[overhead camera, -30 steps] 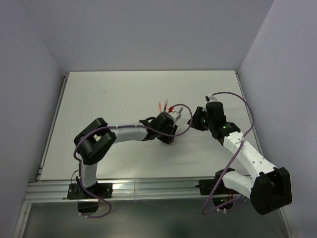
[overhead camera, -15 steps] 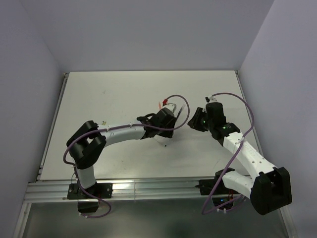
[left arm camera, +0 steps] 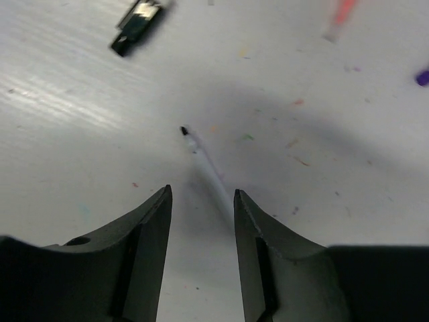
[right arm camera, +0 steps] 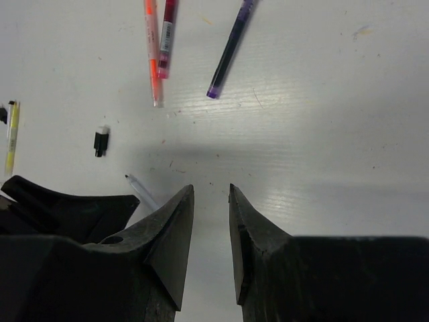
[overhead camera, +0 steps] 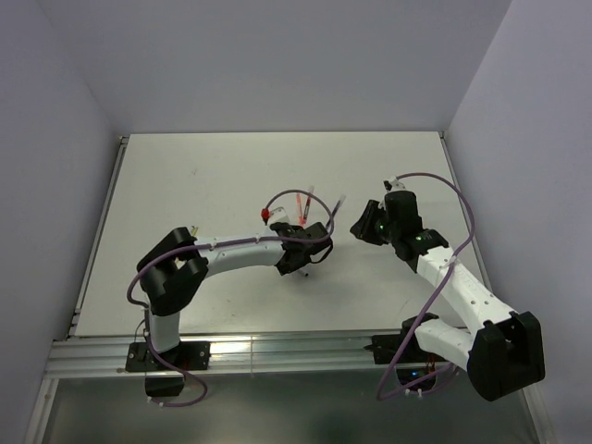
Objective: Insert the pens into the pen caps
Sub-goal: Pick up the pen from the center of the board.
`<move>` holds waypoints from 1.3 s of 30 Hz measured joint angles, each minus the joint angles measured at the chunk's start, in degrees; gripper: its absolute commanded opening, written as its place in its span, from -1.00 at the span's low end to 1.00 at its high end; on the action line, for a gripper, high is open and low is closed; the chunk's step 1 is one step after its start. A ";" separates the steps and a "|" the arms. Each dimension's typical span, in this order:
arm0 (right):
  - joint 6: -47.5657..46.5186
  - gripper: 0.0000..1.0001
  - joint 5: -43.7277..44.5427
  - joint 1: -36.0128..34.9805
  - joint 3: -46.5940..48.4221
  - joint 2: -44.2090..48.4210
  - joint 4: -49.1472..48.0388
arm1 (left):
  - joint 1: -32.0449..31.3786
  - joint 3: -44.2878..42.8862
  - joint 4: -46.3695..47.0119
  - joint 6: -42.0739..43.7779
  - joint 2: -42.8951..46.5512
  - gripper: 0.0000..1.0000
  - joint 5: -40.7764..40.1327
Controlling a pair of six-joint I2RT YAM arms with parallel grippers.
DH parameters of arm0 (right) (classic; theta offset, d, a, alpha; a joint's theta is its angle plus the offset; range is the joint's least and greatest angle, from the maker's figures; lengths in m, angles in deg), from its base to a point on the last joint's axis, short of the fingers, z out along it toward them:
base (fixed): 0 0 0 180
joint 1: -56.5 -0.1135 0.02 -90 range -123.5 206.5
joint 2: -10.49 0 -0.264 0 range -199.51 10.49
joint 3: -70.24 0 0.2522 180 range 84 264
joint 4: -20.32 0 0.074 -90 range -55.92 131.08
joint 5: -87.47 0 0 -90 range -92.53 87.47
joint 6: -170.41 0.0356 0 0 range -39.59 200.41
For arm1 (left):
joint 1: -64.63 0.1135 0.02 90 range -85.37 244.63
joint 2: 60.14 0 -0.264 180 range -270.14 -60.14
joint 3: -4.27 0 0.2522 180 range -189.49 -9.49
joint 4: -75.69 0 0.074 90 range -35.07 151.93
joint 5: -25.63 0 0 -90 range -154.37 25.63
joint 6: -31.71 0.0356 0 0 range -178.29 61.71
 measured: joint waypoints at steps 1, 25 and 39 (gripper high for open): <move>0.00 -0.29 0.00 0.00 0.00 0.00 -0.02 | 0.00 -0.39 -1.99 -2.62 -0.83 -0.05 -0.61; 0.00 -0.29 -0.50 0.33 -2.75 1.44 -0.90 | 2.16 -4.04 -9.44 -15.17 -7.19 -0.63 0.17; -0.22 -0.21 -7.13 0.59 -3.54 1.81 -2.82 | 3.19 0.17 -3.19 -9.49 -3.91 -0.99 1.77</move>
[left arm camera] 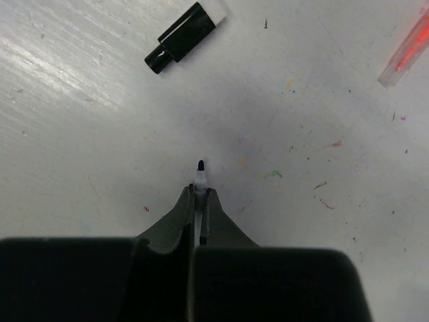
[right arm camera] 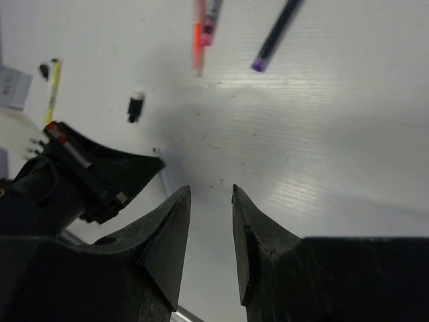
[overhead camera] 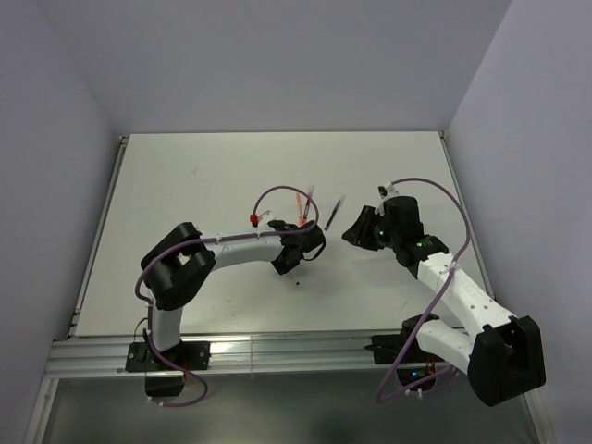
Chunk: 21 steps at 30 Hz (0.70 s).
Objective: Insert the pens into the pen caps
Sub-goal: Pick up the pen from the center of the board.
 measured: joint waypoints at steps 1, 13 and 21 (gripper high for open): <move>-0.02 -0.19 -2.36 0.00 -0.20 -0.02 -0.70 | 0.02 1.01 1.22 0.61 0.74 -0.99 0.09; 1.60 -0.02 -20.09 -4.72 -1.62 -2.08 -14.38 | 0.26 10.97 23.50 15.41 23.04 -0.99 0.94; 3.45 -0.02 -21.11 -9.90 -0.66 -6.29 -17.68 | 0.26 10.99 30.84 20.44 25.20 -0.99 1.31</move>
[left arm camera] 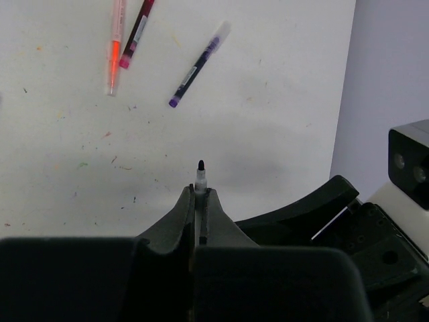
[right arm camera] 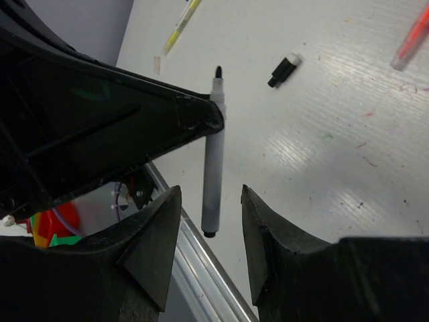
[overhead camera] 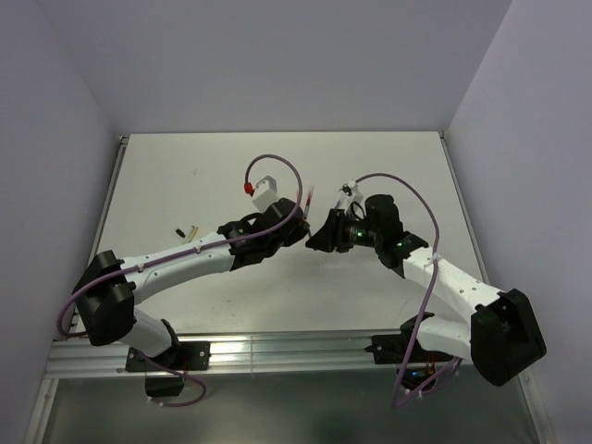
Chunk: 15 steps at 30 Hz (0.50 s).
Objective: Insert the pens into the pen caps
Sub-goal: Pick up the pen from the center of the board.
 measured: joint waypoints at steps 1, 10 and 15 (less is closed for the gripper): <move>0.17 -0.02 0.00 -0.39 0.39 -0.35 -0.26 | 0.00 0.00 0.26 0.48 0.00 -0.99 0.09; 1.42 -0.17 1.11 -1.62 2.43 -3.10 -1.20 | 0.00 0.00 2.34 2.38 0.02 -0.99 1.22; 2.08 -0.31 2.03 -1.86 3.08 -3.91 -1.22 | 0.00 0.00 3.02 2.73 0.02 -0.99 1.79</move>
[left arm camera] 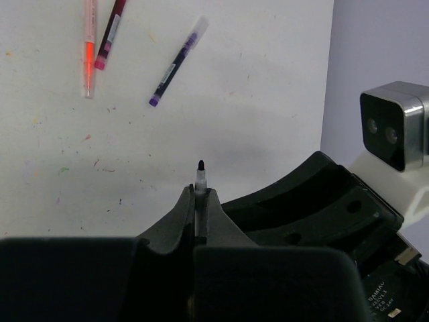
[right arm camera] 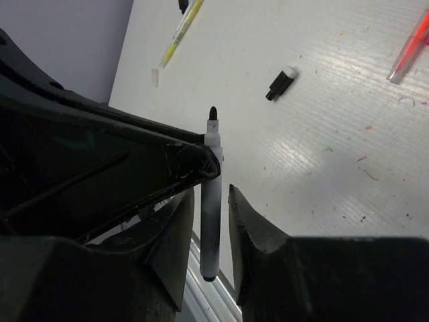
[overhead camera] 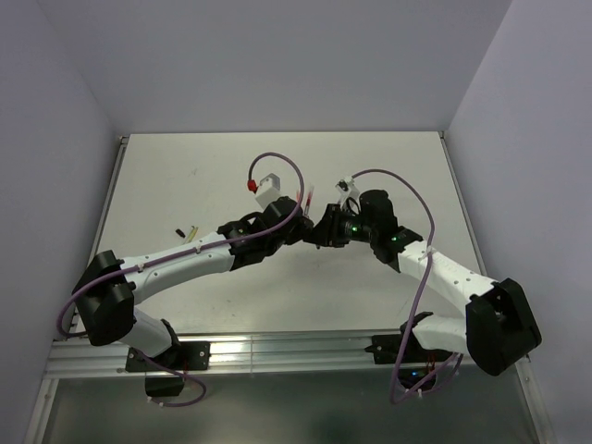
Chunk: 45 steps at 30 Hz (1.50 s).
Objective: Insert the pens into the pen caps
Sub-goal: Pick up the pen from the center of the board.
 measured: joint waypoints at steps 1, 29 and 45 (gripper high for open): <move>0.15 -0.31 0.37 0.00 0.02 -0.07 0.07 | 0.00 0.00 0.28 0.17 0.00 -0.99 0.28; -3.87 -1.00 8.52 -0.35 1.64 0.85 8.15 | 7.37 -1.38 -13.31 8.35 6.40 0.16 -3.74; -6.47 -1.00 9.40 1.31 1.64 2.05 11.61 | 14.01 -9.29 -22.29 32.46 -17.33 0.02 6.54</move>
